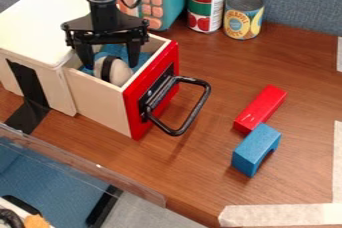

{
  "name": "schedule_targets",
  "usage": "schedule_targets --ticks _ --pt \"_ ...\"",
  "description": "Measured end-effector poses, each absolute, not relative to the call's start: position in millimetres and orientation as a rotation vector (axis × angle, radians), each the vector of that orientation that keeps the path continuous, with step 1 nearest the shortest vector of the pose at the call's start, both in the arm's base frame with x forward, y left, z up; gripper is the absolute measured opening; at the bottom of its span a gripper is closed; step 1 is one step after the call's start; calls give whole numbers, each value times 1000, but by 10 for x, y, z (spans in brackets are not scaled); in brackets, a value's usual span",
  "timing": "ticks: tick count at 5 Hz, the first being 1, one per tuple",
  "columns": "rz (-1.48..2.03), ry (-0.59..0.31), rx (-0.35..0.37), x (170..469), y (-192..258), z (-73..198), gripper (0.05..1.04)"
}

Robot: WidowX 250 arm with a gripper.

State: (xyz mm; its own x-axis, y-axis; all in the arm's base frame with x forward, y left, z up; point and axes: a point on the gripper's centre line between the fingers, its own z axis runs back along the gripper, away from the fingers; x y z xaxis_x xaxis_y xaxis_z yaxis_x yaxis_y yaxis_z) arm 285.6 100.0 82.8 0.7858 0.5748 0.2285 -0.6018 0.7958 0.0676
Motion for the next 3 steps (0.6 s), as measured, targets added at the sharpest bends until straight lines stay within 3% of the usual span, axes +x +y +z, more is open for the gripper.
schedule_targets --ticks 2,3 --pt "653 -195 144 2861 971 791 373" --pt "654 -199 138 2852 943 841 169"
